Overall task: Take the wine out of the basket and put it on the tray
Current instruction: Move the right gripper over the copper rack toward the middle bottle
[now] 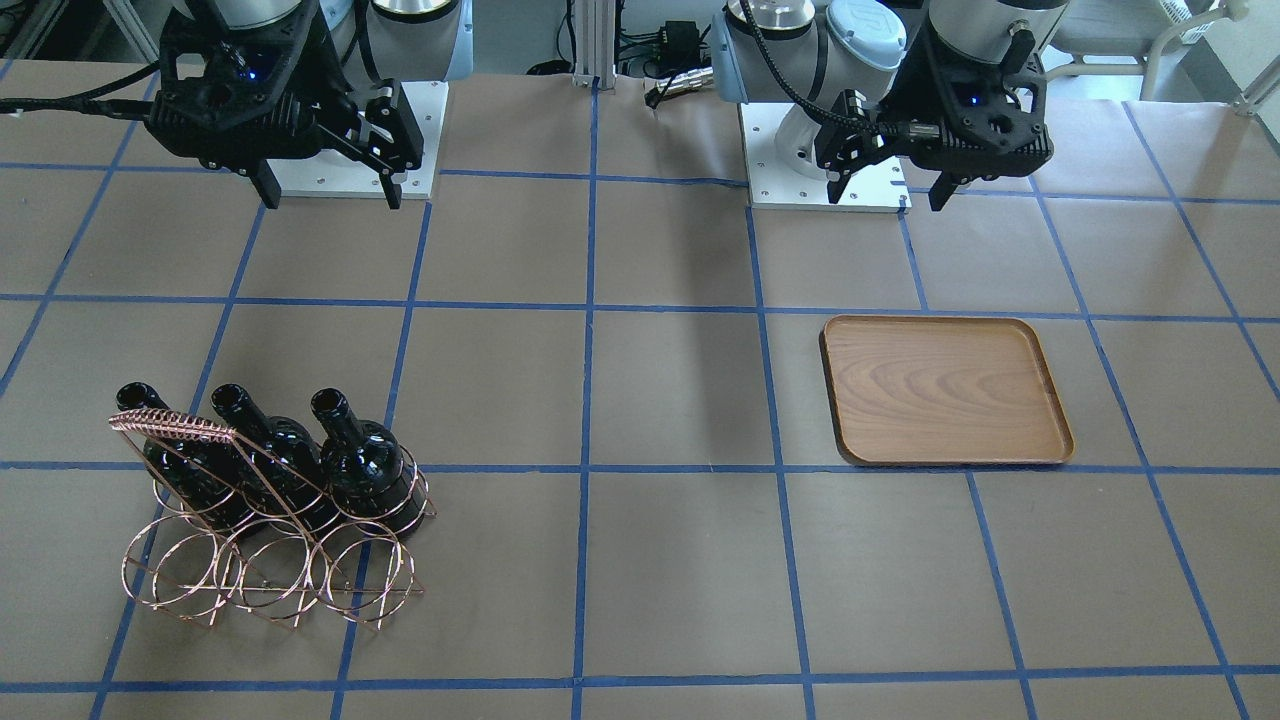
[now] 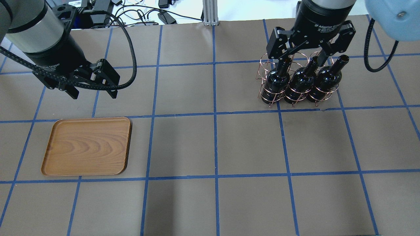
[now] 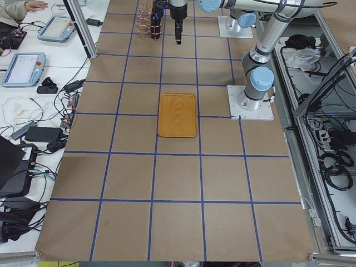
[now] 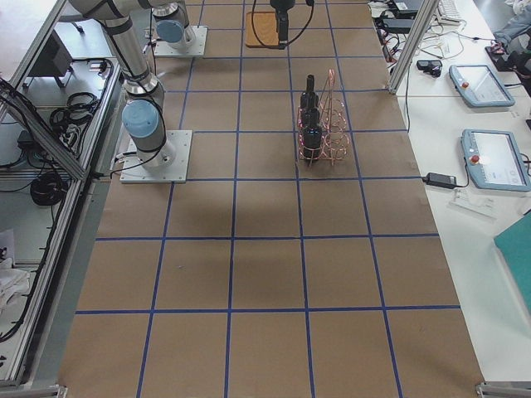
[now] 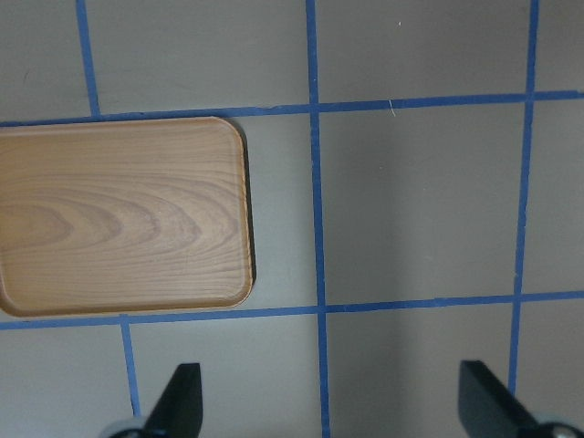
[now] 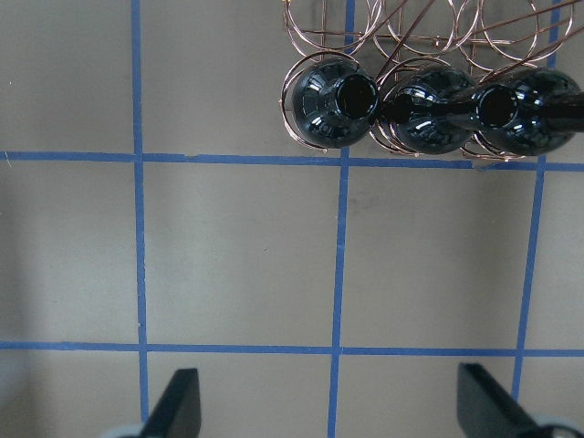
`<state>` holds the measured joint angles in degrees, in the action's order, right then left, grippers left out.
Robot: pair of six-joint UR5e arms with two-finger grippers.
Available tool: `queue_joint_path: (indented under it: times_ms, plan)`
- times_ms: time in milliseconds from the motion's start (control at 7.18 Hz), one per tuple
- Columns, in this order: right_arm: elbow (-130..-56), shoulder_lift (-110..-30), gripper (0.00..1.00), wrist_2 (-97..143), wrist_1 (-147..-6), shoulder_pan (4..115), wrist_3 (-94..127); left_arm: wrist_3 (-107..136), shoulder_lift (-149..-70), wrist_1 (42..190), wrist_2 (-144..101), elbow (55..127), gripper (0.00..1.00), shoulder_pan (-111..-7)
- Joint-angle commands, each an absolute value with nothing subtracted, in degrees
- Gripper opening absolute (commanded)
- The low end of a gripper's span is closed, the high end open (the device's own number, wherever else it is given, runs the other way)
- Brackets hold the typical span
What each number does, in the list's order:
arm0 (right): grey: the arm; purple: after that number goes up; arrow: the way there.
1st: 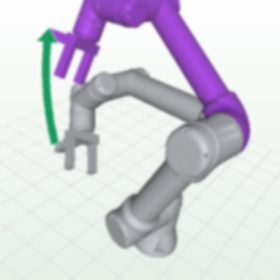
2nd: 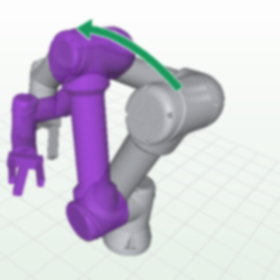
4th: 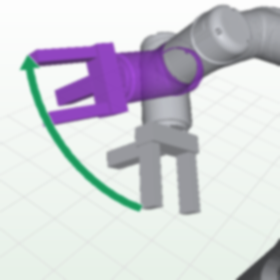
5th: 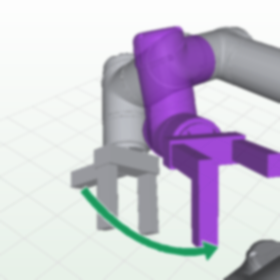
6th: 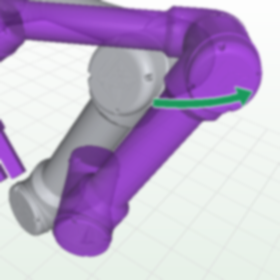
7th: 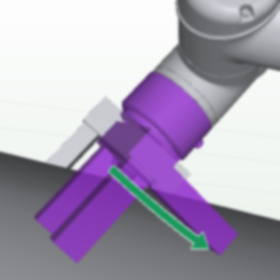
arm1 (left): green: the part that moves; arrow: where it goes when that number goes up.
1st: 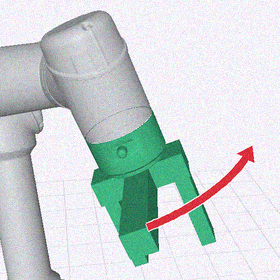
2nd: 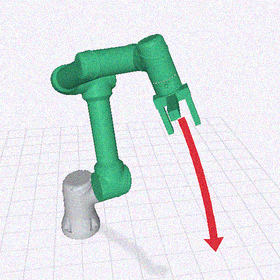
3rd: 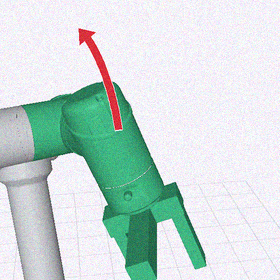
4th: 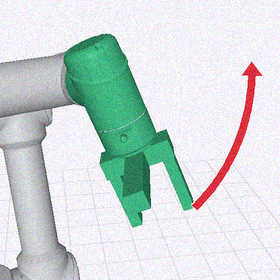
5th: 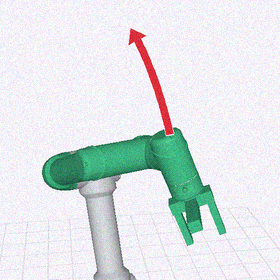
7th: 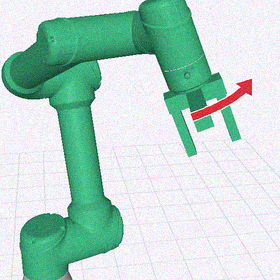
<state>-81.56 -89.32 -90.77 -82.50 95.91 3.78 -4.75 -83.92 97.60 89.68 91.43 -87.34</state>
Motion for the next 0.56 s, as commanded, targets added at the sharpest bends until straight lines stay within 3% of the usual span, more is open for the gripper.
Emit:
queue_joint_path:
  times_ms: [0, 418]
  plan:
    - [-81.6, -89.2, 1.00, -90.8, -82.9, 96.0, 3.3, -4.7, -83.7, 97.6, 90.6, 92.0, 1.00, -87.2]
    - [-81.7, -89.1, 1.00, -91.1, -83.0, 94.8, 2.0, -4.7, -83.7, 97.6, 90.7, 92.0, 1.00, -87.2]
